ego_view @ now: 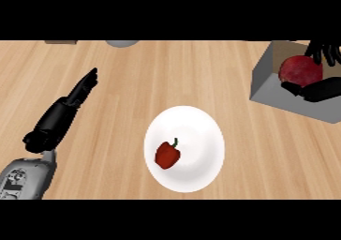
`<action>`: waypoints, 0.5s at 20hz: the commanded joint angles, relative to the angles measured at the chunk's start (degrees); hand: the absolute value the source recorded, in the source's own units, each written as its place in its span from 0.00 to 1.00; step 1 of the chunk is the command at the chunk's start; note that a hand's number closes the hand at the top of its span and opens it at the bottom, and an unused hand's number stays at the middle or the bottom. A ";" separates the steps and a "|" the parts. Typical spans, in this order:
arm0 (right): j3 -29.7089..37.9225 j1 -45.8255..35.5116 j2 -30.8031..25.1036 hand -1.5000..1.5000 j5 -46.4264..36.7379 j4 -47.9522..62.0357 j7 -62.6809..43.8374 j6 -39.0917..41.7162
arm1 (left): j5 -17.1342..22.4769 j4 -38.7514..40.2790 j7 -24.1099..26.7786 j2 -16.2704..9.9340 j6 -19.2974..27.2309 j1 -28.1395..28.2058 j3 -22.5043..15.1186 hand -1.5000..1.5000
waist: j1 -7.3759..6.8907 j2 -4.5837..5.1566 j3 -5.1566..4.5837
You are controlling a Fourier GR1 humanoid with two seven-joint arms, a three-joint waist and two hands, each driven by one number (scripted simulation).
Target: Pick the pear from the plate and place it in the cardboard box
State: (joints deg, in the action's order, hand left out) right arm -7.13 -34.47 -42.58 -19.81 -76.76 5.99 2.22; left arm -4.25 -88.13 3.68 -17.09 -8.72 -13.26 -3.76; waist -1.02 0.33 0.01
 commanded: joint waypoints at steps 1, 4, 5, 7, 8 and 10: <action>-0.89 -6.37 -2.31 1.00 -3.80 13.09 4.81 4.65 | 0.99 0.64 -2.43 -0.30 -1.54 -2.98 0.74 0.50 | -0.80 0.27 0.01; -4.30 -9.01 -3.29 1.00 -5.27 18.18 3.05 12.03 | 1.10 0.72 -1.27 -1.00 -2.25 -2.45 1.17 0.50 | -1.42 0.39 -0.03; -4.06 -8.34 -3.47 1.00 -5.25 21.13 5.75 12.76 | 0.00 0.06 0.91 0.30 -1.29 1.67 -0.23 0.50 | -1.50 0.34 -0.01; -5.60 -13.30 -2.12 1.00 -7.98 27.09 7.76 14.27 | -0.39 0.04 1.97 1.28 -1.23 1.05 -0.97 0.50 | -1.74 0.45 -0.01; -5.66 -12.18 -2.02 1.00 -8.95 31.28 11.92 12.97 | -1.02 -1.84 0.12 1.13 -0.78 1.09 -1.35 0.50 | -2.09 0.57 0.06; -6.64 -13.25 -3.21 1.00 -11.26 36.51 16.79 13.48 | 0.33 -0.40 0.30 -0.16 -2.12 -1.72 0.60 0.50 | -2.25 0.82 0.09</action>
State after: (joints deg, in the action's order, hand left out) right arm -11.93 -44.53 -45.51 -27.43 -50.27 16.51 13.97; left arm -4.58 -88.32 4.50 -16.81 -9.98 -13.30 -3.96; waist -2.71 0.88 0.04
